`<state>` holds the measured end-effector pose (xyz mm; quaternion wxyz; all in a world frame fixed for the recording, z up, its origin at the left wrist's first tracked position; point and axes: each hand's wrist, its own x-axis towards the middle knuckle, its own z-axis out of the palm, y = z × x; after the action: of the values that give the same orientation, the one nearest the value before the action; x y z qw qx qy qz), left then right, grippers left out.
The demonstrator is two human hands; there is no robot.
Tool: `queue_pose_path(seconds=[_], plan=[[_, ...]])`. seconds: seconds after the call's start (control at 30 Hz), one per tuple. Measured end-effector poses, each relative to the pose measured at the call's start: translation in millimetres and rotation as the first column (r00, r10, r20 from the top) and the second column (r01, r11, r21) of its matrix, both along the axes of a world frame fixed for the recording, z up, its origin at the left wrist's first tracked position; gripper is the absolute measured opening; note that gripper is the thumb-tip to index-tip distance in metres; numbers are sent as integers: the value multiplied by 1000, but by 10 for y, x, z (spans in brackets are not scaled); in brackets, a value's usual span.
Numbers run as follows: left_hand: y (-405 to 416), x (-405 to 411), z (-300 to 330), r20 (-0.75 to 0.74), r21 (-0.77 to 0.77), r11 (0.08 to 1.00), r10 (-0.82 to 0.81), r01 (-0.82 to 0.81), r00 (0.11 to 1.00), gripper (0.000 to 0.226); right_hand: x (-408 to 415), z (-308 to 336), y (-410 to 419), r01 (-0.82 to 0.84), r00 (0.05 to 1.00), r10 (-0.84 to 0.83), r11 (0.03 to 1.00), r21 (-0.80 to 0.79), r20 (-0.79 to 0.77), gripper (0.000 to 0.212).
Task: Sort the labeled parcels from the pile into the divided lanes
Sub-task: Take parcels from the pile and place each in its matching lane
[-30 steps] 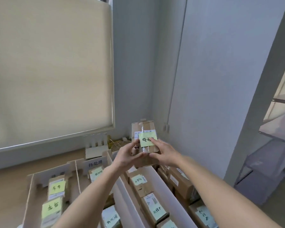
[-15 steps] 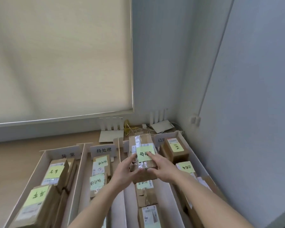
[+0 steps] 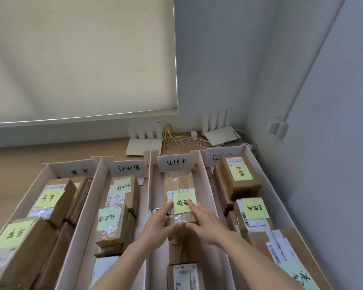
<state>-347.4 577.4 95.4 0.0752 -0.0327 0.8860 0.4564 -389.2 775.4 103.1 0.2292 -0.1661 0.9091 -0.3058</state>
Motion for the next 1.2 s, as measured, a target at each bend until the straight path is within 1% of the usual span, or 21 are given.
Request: queue_pose_path(seconds=[0.17,0.3,0.4,0.63,0.8,0.93,1.07,1.2], plan=[[-55,-193,-235,21,-8,999,35,-35,999,80,-179,-210,-59,-3,1000,3,1000,-9,16,80],[-59,-289,-357,61,5,999,35,-35,998,80,-275,-316,-80,-26,999,25,999,25,44,81],[-50,-310,-426,84,-26,999,25,-23,996,83,-272,-375,-79,-33,998,30,998,50,59,82],[-88,-234,-331,80,-73,996,62,-56,995,84,-182,-231,-103,-22,999,17,992,124,42,84],[-254,-51,27,2,-102,991,90,-90,996,77,-1,154,-136,-28,997,44,972,234,-66,83],[-523,212,480,-93,-124,985,106,-117,990,77,212,630,-379,-53,982,100,961,271,-160,80],[-1009,681,1039,-189,-147,974,141,-170,972,75,548,1177,-930,-103,944,190,946,306,-269,80],[-1798,1484,1611,-290,-283,927,164,-248,943,76,1186,1771,-1816,-159,876,292,926,342,-385,79]])
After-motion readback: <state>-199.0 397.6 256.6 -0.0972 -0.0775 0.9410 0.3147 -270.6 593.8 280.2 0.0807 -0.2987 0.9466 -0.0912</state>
